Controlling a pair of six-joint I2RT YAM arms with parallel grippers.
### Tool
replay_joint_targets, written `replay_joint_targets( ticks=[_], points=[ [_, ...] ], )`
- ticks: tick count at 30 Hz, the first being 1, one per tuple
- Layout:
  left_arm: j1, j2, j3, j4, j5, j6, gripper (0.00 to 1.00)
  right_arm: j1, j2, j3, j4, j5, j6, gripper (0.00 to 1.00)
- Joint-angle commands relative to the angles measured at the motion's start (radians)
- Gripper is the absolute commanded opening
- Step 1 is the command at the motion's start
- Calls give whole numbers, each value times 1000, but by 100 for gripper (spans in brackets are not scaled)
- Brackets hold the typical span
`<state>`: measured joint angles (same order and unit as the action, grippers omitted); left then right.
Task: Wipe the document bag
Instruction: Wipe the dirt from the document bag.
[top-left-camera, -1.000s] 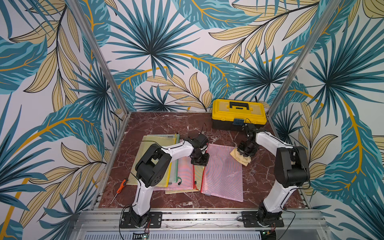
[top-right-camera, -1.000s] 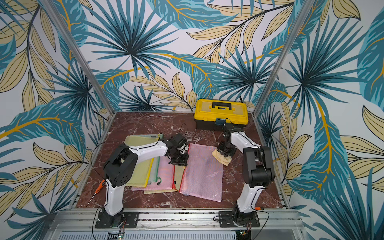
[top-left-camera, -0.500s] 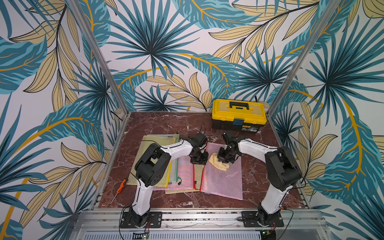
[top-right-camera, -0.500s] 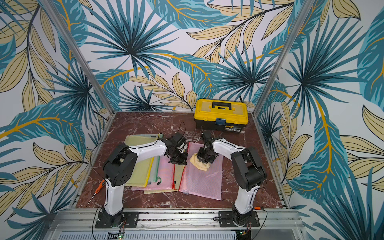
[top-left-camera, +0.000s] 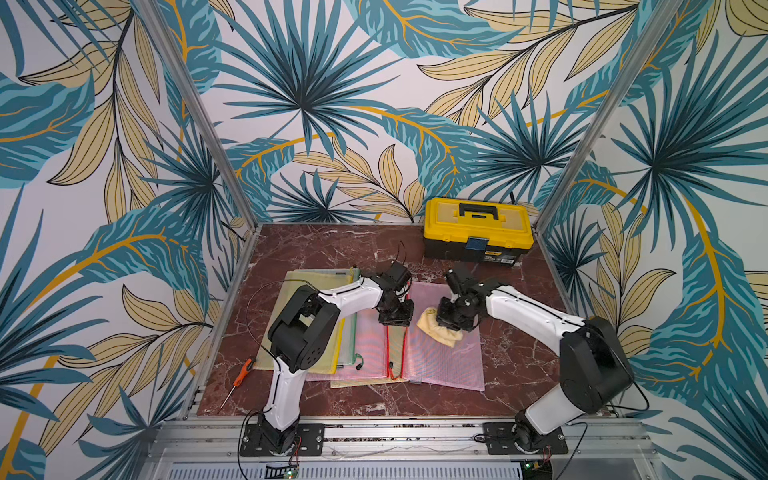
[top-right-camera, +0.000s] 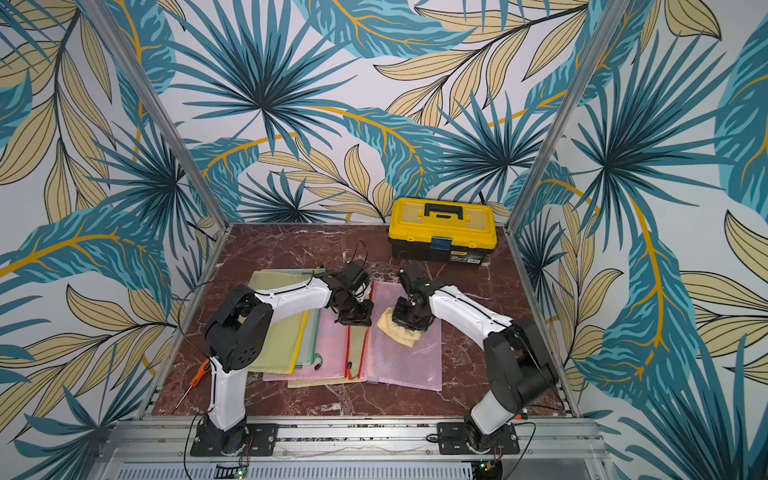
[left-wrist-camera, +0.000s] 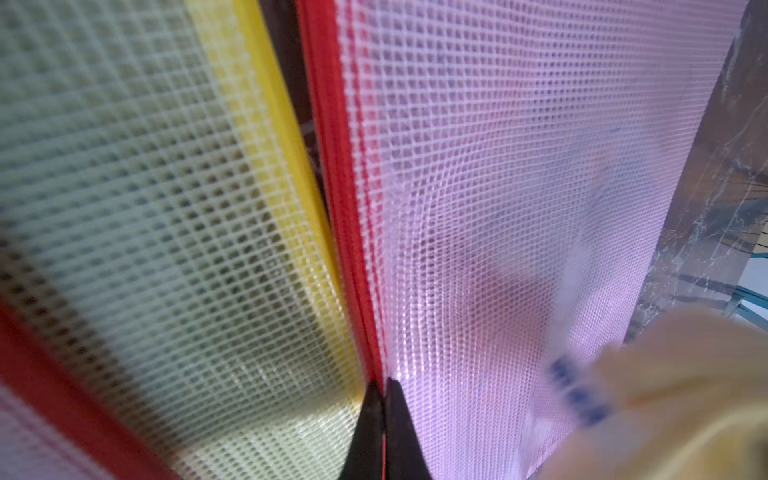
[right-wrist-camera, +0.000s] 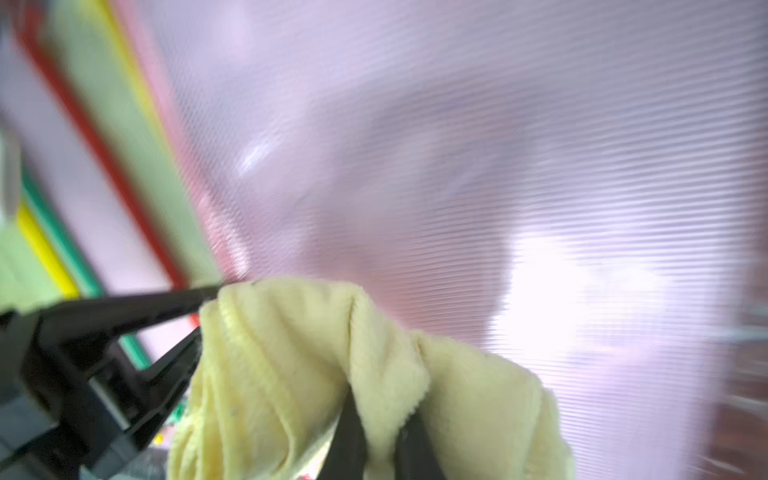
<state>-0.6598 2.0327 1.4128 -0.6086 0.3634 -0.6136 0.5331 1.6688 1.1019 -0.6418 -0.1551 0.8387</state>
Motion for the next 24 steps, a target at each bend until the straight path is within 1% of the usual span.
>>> replay_joint_targets(
  ticks=[1, 3, 6, 8, 10, 12, 13, 14, 16, 18, 21, 24],
  points=[
    [6, -4, 15, 23, -20, -21, 0, 37, 58, -32, 70, -23, 110, 0],
    [8, -9, 1, 27, -23, -24, 0, 28, 40, -97, 104, -24, 125, 0],
    [15, -22, -22, 36, -25, -25, 0, -23, -13, -169, 36, 13, 90, 0],
    [21, -29, -32, 41, -22, -22, 0, -88, -84, -233, -23, 46, 59, 0],
    [26, -34, -40, 46, -22, -23, 0, -190, -179, -299, -92, 69, 16, 0],
    [26, -38, -44, 51, -17, -25, 0, -251, -275, -321, -153, 108, -26, 0],
    [26, -39, -47, 55, -13, -29, 0, -253, -310, -309, -185, 134, -36, 0],
    [26, -40, -49, 61, -11, -33, 0, -253, -324, -296, -205, 121, -30, 0],
    [24, -41, -51, 77, -4, -40, 0, -207, -323, -273, -181, 57, 4, 0],
    [23, -35, -51, 85, -3, -45, 0, -93, -289, -244, -130, 44, 60, 0],
    [23, -29, -47, 90, -3, -48, 0, 69, -168, -188, -40, -11, 138, 0],
    [23, -28, -50, 92, -4, -53, 0, 162, -76, -164, 31, -32, 194, 0]
  ],
)
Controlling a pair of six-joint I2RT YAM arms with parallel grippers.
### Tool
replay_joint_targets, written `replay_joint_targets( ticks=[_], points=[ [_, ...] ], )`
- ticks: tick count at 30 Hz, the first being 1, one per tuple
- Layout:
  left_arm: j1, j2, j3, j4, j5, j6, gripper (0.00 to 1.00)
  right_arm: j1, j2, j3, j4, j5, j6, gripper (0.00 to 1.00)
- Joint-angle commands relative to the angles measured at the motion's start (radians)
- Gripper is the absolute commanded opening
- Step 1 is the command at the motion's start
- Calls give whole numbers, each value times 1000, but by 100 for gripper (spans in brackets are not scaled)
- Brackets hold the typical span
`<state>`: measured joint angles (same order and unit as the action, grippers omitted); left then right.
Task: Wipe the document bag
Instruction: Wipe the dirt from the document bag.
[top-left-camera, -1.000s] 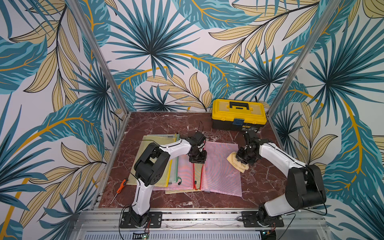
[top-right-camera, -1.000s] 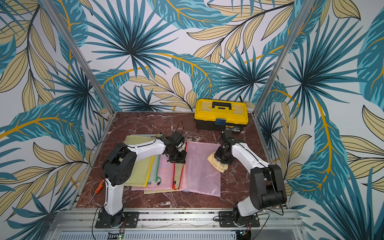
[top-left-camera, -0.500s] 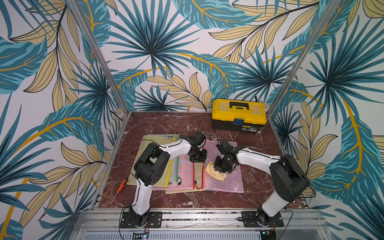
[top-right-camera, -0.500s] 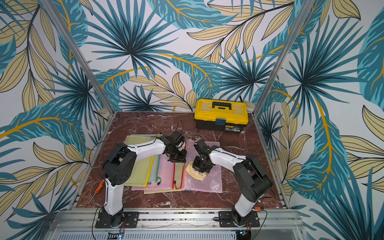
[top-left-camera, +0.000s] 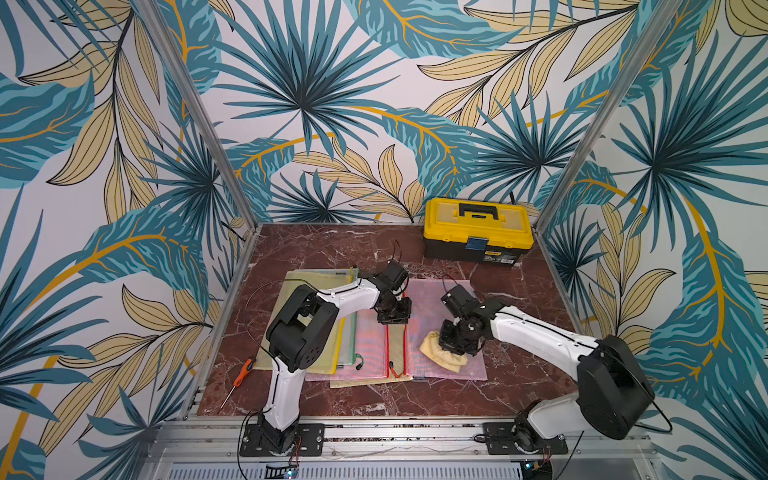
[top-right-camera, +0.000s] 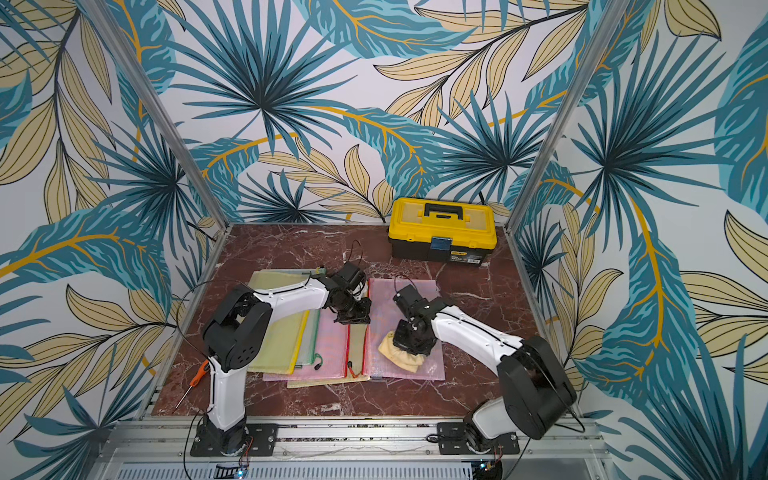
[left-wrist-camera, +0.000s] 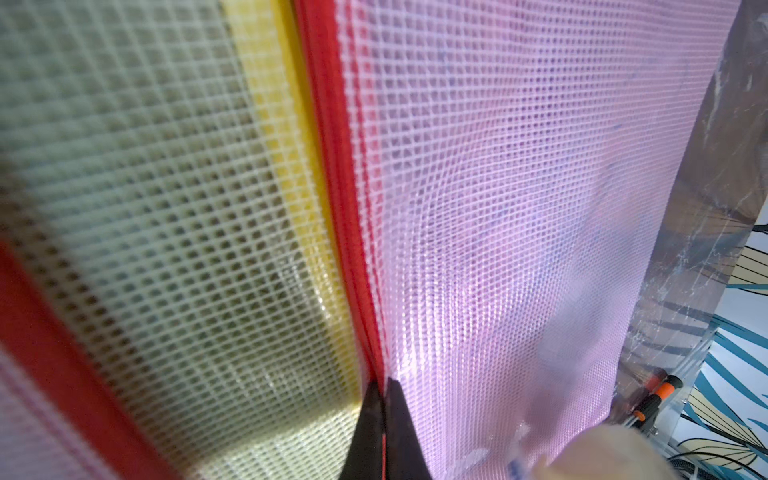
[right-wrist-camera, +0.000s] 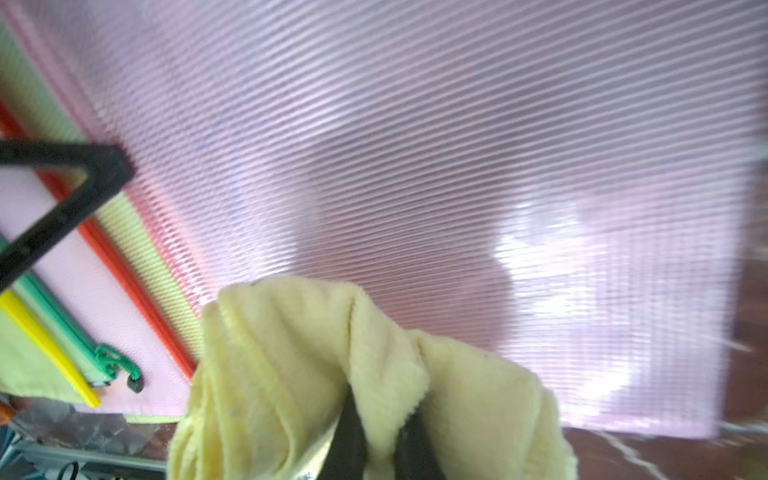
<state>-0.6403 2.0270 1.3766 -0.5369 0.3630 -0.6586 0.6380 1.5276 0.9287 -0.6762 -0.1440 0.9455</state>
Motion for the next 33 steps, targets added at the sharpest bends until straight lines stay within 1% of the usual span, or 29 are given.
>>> replay_joint_targets(
  ticks=[1, 4, 8, 10, 13, 15, 16, 17, 18, 19, 20, 22, 24, 27, 30, 33],
  points=[
    [4, -22, -14, 21, -4, -8, 0, 67, 80, 3, 90, -57, 98, 0],
    [4, -19, -15, 24, -1, -6, 0, 65, 84, -55, 142, -79, 120, 0],
    [5, -10, -13, 25, 4, -3, 0, -5, 13, -176, 105, -75, 98, 0],
    [7, -8, -10, 26, 7, -1, 0, -73, -57, -253, 71, -70, 72, 0],
    [7, -8, -11, 28, 10, 2, 0, -248, -208, -368, 4, -94, 0, 0],
    [7, -8, -11, 29, 13, 5, 0, -352, -321, -390, -66, -80, -62, 0],
    [7, -8, -10, 29, 15, 5, 0, -369, -358, -377, -97, -64, -71, 0],
    [8, -9, -11, 29, 15, 4, 0, -368, -387, -346, -136, -31, -67, 0],
    [9, -9, -10, 31, 14, 4, 0, -360, -396, -316, -155, -39, -56, 0],
    [7, -8, -9, 31, 14, 4, 0, -339, -394, -290, -149, -53, -42, 0],
    [8, -5, -8, 33, 16, 1, 0, -295, -383, -261, -134, -52, -16, 0],
    [8, 1, 1, 34, 20, 0, 0, -176, -330, -207, -83, -33, 32, 0],
    [8, 4, 7, 35, 23, -3, 0, -72, -227, -161, -11, -58, 80, 0],
    [8, 5, 11, 36, 22, -1, 0, 26, -91, -131, 107, -72, 137, 0],
    [8, 9, 9, 36, 27, -4, 0, 43, -28, -135, 169, -85, 164, 0],
    [8, 13, 10, 35, 31, -2, 0, 12, -53, -167, 131, -67, 151, 0]
  ],
)
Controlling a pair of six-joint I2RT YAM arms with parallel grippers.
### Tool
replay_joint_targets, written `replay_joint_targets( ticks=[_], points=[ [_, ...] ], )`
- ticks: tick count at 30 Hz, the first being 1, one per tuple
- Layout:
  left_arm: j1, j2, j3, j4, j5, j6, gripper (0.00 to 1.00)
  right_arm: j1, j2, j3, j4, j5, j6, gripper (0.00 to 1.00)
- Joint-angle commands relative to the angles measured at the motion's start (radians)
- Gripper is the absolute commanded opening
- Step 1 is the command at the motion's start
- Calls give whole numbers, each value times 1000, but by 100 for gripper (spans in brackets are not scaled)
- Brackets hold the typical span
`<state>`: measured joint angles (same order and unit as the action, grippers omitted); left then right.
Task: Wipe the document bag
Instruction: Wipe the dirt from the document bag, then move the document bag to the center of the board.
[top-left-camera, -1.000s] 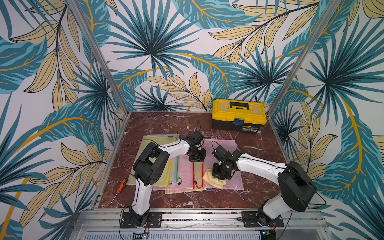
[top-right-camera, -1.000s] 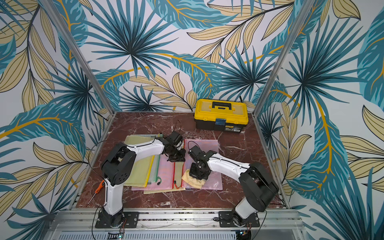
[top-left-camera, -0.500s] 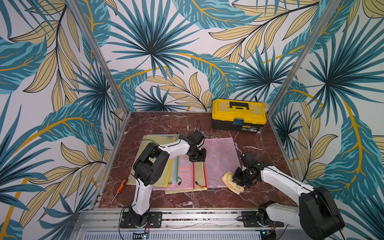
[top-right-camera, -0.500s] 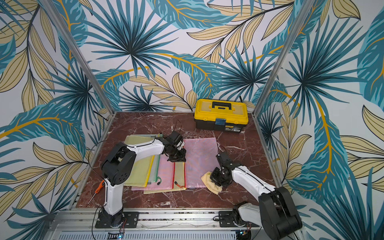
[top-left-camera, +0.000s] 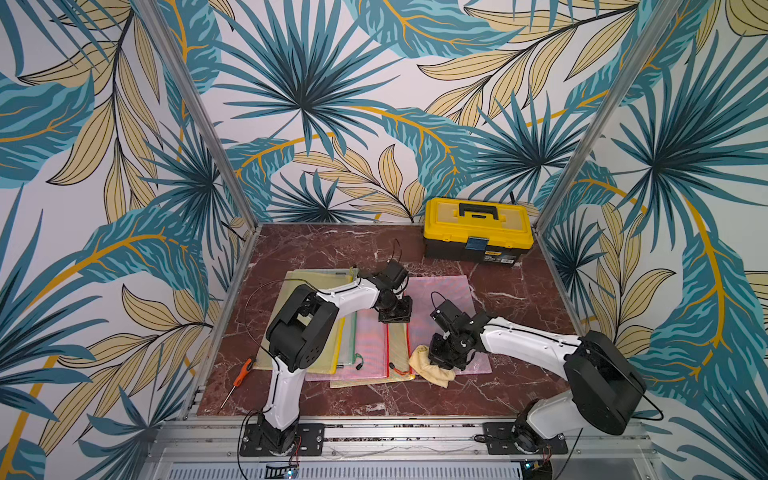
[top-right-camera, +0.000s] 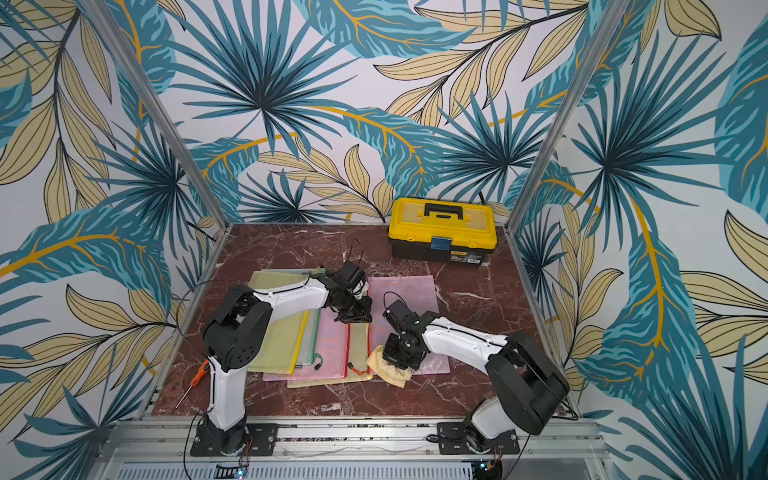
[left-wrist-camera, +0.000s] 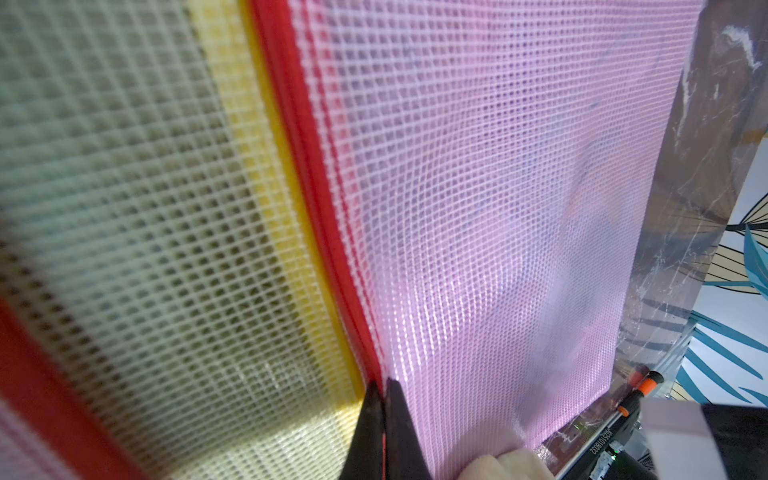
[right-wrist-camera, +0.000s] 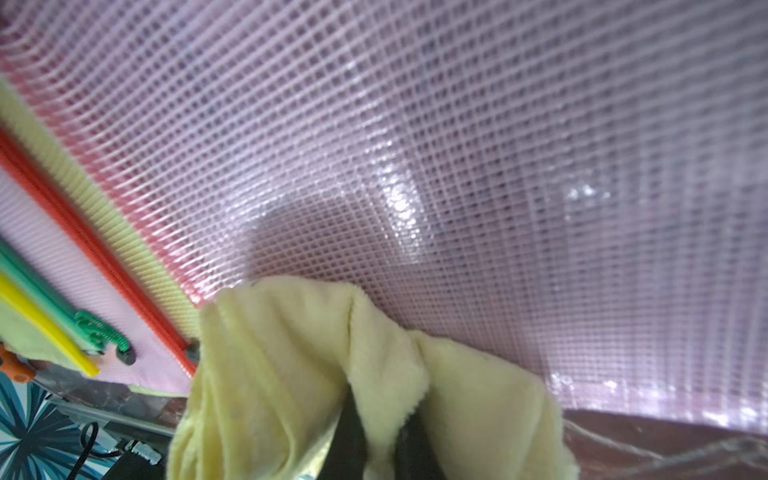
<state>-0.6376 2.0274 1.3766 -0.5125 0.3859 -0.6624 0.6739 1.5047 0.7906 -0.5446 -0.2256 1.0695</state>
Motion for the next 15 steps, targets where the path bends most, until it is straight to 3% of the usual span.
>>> replay_joint_targets(
  ticks=[1, 6, 8, 15],
  points=[
    [6, 12, 9, 11, 11, 3, 0, -47, -53, -52, -26, 18, 18, 0],
    [6, 14, 15, 11, 23, 9, 0, -339, -286, -239, -131, -27, -98, 0],
    [4, 11, 18, 8, 13, 7, 0, -418, -359, -224, -223, -6, -163, 0],
    [-51, 14, 110, 9, 43, -26, 0, -439, -431, 36, -466, 139, -248, 0]
  ],
)
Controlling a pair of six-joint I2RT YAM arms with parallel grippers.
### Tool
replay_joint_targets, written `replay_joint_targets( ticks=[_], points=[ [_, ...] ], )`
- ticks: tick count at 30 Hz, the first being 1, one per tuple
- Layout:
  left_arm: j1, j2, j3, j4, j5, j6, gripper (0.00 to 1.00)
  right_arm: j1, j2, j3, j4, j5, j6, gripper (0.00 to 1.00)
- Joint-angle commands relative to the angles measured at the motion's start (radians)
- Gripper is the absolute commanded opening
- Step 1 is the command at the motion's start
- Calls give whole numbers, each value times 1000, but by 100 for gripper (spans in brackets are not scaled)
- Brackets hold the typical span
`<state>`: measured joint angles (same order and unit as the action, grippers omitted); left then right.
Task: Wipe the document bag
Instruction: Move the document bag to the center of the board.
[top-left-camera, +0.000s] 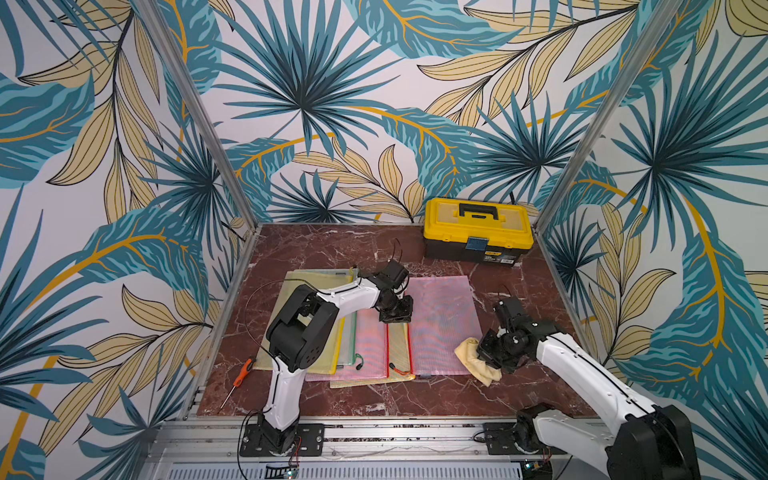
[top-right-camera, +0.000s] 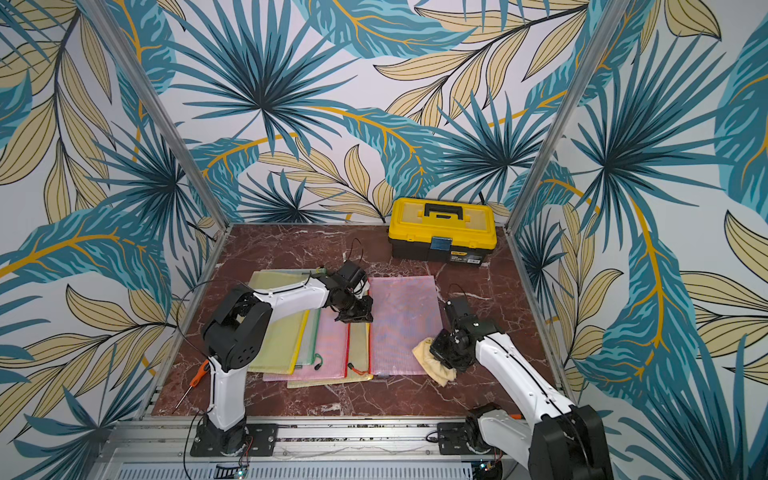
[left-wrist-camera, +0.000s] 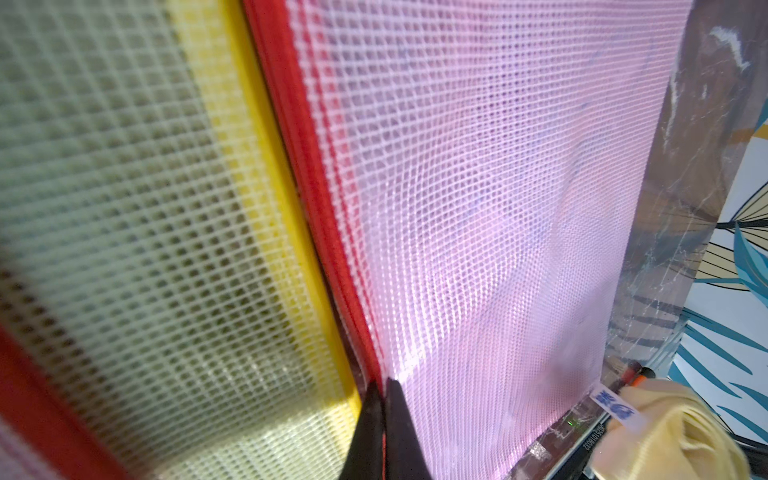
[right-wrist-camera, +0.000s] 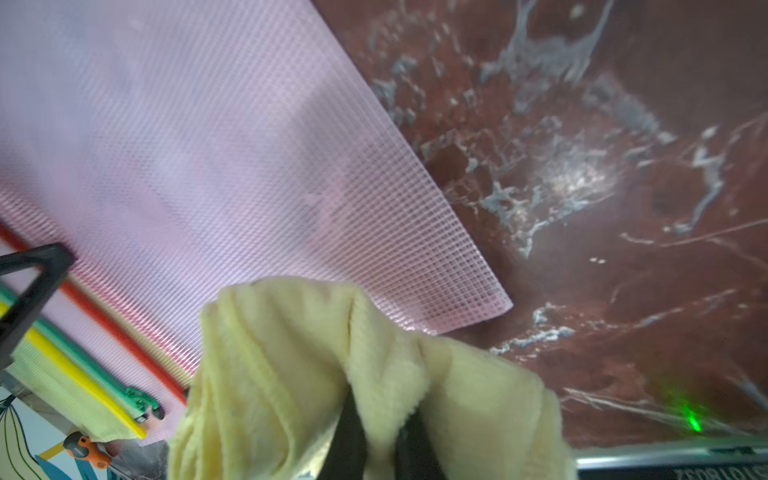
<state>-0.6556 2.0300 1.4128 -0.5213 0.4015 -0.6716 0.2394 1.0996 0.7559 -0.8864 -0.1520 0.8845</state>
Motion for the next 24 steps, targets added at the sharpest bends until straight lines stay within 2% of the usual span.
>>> replay_joint_targets(
  ticks=[1, 8, 13, 14, 15, 17, 20, 21, 24],
  points=[
    [-48, 26, 106, 18, 35, -29, 0, -5, -37, 99, -133, 75, -69, 0],
    [-117, 178, 327, 18, 47, -140, 0, -5, -50, 201, -172, 106, -105, 0],
    [-135, 240, 391, 18, 16, -213, 0, -6, -75, 183, -176, 122, -122, 0],
    [-136, 238, 384, 19, -3, -221, 3, -8, -80, 178, -178, 126, -124, 0],
    [-133, 229, 370, 18, -25, -227, 16, -9, -85, 172, -176, 124, -127, 0],
    [-126, 188, 322, 17, -81, -232, 53, -9, -94, 154, -166, 120, -131, 0],
    [-109, 81, 226, -1, -188, -200, 92, -9, -98, 115, -136, 100, -132, 0],
    [-104, 47, 205, -21, -222, -183, 98, -10, -94, 102, -122, 91, -132, 0],
    [-98, -42, 154, -135, -339, -129, 100, -11, -62, 56, -63, 55, -130, 0]
  ],
)
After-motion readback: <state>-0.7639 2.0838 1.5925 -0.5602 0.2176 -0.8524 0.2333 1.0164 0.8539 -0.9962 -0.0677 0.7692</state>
